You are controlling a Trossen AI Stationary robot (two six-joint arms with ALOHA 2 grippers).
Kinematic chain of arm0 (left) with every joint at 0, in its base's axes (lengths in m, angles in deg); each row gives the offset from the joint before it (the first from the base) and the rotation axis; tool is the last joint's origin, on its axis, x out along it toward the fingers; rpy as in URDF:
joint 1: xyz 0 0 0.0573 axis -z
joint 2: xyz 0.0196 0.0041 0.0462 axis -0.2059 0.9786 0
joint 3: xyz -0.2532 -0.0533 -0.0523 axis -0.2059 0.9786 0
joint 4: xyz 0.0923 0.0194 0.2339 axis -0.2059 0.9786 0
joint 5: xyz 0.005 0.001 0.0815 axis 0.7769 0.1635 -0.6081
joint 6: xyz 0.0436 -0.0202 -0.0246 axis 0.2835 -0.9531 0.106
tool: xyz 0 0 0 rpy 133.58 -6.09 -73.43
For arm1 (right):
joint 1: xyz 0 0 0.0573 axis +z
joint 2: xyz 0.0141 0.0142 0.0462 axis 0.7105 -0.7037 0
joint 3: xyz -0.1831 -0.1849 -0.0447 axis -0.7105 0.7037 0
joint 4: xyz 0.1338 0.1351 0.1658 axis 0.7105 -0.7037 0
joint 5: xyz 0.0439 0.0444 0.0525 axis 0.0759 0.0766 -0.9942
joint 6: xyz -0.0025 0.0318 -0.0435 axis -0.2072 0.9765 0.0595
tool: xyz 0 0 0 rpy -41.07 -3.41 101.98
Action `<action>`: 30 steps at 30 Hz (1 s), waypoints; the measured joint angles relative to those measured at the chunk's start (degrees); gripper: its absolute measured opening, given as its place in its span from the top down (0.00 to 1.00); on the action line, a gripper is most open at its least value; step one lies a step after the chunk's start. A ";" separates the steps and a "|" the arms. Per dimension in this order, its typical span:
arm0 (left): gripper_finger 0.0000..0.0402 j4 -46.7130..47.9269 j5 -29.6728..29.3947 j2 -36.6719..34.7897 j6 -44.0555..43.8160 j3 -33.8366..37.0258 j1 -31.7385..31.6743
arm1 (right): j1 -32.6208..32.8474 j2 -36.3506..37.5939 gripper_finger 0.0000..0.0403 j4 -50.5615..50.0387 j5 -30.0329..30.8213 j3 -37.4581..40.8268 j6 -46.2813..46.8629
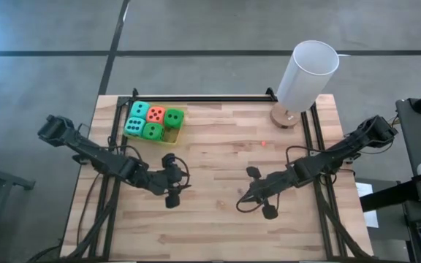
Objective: Pick & Place Dice
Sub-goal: Put the violet small die into the yellow container
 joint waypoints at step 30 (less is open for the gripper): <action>0.59 -0.68 0.00 -0.02 0.15 0.26 0.00 | 2.66 -0.04 0.93 -0.43 -4.72 7.17 4.01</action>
